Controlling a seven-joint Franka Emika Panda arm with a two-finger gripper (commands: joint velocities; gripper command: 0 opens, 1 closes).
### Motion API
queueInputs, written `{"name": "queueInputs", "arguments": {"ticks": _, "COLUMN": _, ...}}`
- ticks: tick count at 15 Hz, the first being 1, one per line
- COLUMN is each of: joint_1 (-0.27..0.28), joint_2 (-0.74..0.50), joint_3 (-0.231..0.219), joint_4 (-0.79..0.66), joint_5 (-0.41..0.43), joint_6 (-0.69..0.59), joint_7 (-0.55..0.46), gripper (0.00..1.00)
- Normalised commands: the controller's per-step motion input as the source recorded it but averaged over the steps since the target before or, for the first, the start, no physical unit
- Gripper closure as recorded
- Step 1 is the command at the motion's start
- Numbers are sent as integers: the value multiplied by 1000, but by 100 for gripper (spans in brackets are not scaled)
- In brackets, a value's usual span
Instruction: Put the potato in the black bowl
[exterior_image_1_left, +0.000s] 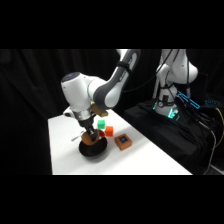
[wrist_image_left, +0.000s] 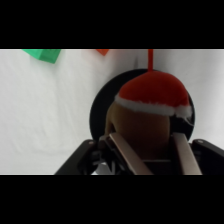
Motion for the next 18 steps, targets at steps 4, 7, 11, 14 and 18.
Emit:
{"name": "queueInputs", "arguments": {"ticks": 4, "joint_1": -54, "joint_2": -94, "joint_3": 24, "joint_4": 8, "joint_5": 95, "joint_6": -96, "joint_7": -155, "gripper": 0}}
{"name": "queueInputs", "arguments": {"ticks": 7, "joint_1": -21, "joint_2": -252, "joint_3": 15, "joint_4": -25, "joint_5": 62, "joint_6": -244, "joint_7": -144, "gripper": 0}}
{"name": "queueInputs", "arguments": {"ticks": 11, "joint_1": 22, "joint_2": -386, "joint_3": 9, "joint_4": -64, "joint_5": 27, "joint_6": -334, "joint_7": -93, "gripper": 0}}
{"name": "queueInputs", "arguments": {"ticks": 14, "joint_1": 27, "joint_2": -423, "joint_3": 13, "joint_4": -25, "joint_5": 25, "joint_6": -381, "joint_7": -75, "gripper": 0}}
{"name": "queueInputs", "arguments": {"ticks": 18, "joint_1": -8, "joint_2": -296, "joint_3": 10, "joint_4": 27, "joint_5": 53, "joint_6": -288, "joint_7": -116, "gripper": 0}}
